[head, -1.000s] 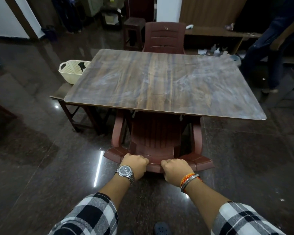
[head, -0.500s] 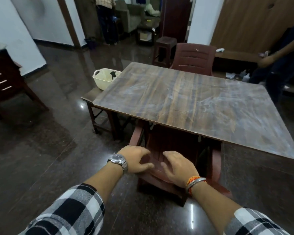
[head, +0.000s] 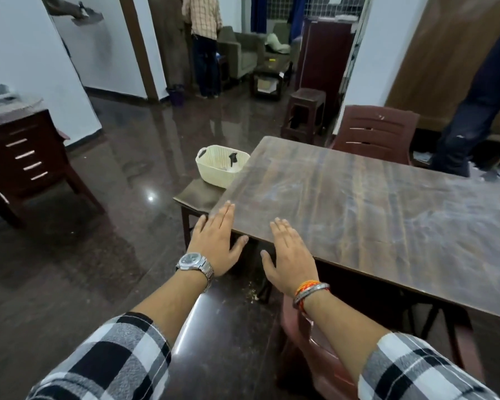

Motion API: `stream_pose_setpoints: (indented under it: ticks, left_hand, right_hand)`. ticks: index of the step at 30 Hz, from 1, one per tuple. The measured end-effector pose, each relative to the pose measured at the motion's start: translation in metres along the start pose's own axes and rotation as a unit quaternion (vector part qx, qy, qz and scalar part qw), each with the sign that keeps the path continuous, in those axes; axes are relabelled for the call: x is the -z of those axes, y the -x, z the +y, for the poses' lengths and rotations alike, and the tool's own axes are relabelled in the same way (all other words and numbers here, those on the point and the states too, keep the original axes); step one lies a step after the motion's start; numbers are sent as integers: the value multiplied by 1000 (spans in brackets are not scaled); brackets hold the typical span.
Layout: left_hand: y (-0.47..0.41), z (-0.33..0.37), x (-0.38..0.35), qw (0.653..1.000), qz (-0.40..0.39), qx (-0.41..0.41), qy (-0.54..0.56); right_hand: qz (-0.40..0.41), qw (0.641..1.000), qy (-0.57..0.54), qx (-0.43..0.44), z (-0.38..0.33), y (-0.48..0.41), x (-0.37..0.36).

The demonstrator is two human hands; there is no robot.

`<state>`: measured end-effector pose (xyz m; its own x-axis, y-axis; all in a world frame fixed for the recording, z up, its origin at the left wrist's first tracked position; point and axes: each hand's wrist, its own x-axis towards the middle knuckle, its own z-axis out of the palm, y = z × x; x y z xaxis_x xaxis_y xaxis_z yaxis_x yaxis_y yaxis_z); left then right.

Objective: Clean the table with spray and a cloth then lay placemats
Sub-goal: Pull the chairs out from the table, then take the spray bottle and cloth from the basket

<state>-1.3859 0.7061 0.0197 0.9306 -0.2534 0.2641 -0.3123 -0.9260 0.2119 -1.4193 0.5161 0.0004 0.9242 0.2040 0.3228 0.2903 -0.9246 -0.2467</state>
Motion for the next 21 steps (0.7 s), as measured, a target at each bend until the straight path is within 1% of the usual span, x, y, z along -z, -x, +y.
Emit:
stream_pose_setpoints:
  ticks: [2,4,9,13,17,19,21]
  left_hand:
    - [-21,-37,5,1000,-14,-1,1]
    - [-52,-79,5,1000,-25,-6,-2]
    - [-105,-133,-17,998,-58,27,7]
    - [-181,-176,-45,997,-71,16,-16]
    - [-262,-212,-72,996,-79,33,-27]
    - [-299,-226,-81,993,-111,34,-35]
    - [-335,-239,-90,994,-101,29,-35]
  right_hand:
    - [-2,1000,0,-9,-21,-34,-12]
    - [8,999,-8,-37,-38,-74,-29]
    - [2,996,-23,-86,-48,-145,-58]
    - [24,992,-26,-119,-31,-232,-93]
    - [21,990,-37,-133,-4,-308,-135]
    - [3,987,-42,-155,7,-341,-152]
    - [-13,986,-49,-160,16,-373,-166]
